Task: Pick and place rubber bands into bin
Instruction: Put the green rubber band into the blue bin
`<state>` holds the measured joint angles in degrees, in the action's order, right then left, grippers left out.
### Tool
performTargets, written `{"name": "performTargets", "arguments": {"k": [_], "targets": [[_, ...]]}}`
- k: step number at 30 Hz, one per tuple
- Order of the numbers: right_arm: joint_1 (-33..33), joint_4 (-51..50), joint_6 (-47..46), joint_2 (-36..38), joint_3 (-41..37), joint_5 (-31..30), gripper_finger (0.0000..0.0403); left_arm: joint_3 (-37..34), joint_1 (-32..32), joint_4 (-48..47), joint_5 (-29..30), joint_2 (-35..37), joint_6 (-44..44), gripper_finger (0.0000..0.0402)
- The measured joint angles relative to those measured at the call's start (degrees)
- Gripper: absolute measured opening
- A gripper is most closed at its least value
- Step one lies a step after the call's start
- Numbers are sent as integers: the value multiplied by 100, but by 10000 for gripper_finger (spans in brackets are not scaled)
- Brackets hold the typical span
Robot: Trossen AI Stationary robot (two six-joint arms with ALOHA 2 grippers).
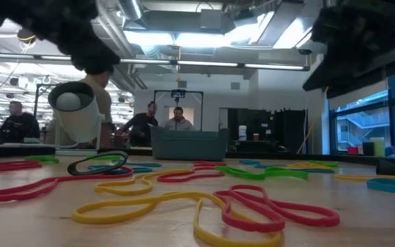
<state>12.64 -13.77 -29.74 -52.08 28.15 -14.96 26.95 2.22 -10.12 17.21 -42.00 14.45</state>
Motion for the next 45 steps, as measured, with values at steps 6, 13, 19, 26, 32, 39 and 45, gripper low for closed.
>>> {"name": "performTargets", "arguments": {"k": [6,13,19,26,32,39,45], "targets": [[1,-106,503,183,-221,1,7,982,-566,-1541,-56,-1231,632,38],[2,-185,904,184,-221,2,6,1387,-1490,-2397,-381,-2294,1674,111],[1,-187,593,184,-221,-1,9,1387,-2160,-2445,-948,-3061,1688,138],[2,-186,-191,184,-221,-1,11,1385,-2761,-2439,-946,-3797,1780,130],[0,-185,-650,183,-221,0,11,1385,-3135,-2404,-922,-4179,1662,119],[2,-179,-848,182,-221,-2,12,1398,-3275,-2383,-1149,-4543,1643,99],[2,-148,-922,182,-221,-3,12,1411,-3177,-2380,-1177,-4675,1669,56]]}}
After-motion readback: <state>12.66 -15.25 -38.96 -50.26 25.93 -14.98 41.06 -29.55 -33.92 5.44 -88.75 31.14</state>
